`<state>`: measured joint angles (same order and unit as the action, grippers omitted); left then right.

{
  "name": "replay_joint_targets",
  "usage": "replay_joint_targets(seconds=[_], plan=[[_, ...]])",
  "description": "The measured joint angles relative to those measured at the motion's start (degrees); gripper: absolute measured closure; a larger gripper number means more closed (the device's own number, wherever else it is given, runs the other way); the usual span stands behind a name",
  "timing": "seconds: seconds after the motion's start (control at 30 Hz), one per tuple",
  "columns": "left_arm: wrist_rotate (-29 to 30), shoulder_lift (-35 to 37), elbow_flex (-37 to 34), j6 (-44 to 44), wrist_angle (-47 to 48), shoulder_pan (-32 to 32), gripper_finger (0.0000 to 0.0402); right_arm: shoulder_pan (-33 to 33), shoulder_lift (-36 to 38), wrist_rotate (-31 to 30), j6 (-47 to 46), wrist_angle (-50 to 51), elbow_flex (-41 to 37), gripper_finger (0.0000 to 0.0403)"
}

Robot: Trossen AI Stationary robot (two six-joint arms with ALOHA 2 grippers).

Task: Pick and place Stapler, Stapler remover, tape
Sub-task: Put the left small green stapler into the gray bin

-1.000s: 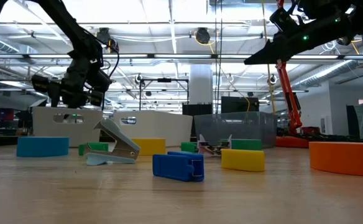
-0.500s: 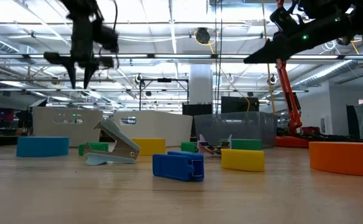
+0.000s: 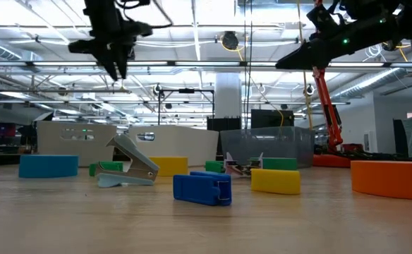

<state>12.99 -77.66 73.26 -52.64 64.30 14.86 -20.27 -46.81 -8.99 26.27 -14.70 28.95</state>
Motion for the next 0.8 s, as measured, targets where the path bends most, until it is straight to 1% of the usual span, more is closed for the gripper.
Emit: replay_joint_targets(seconds=[0.13,0.3,0.37,0.43,0.5,0.57,0.63,0.7,0.73,0.8], plan=[[1.0,0.2,-0.2,0.5,-6.5,-7.4,0.0309,0.0,0.0,0.0,0.0,0.0,0.0,0.0161],[7.8,0.0,-0.1,1.4,-17.8,-14.5,0.0309,0.0,0.0,-0.2,0.0,0.9,0.0,0.0161],[9.4,0.1,0.0,1.5,-21.9,-16.5,0.0309,0.0,0.0,-0.9,-0.1,0.9,0.0,0.0161],[10.1,0.0,-0.1,2.1,-24.8,-18.0,0.0309,0.0,0.0,-3.4,-0.4,0.9,0.0,0.0161],[11.6,0.0,-0.1,2.6,-27.4,-19.5,0.0309,0.0,0.7,-7.5,-0.4,1.7,0.0,0.0161],[14.9,0.0,-0.1,3.3,-28.9,-21.0,0.0309,0.0,1.7,-11.7,-1.6,1.6,0.0,0.0161],[18.4,0.1,-0.1,3.3,-28.3,-22.4,0.0309,0.0,3.3,-14.0,-5.0,2.0,0.0,0.0161],[20.4,0.2,-0.1,2.7,-26.5,-23.5,0.0309,0.0,6.0,-13.7,-8.0,4.0,0.0,0.0161],[20.7,0.3,-0.1,2.2,-25.6,-23.8,0.0309,0.0,7.5,-12.6,-8.6,5.6,0.0,0.0161],[20.7,0.3,-0.1,0.7,-23.9,-24.0,0.0309,0.0,10.5,-7.5,-9.0,10.2,0.0,0.0161]])
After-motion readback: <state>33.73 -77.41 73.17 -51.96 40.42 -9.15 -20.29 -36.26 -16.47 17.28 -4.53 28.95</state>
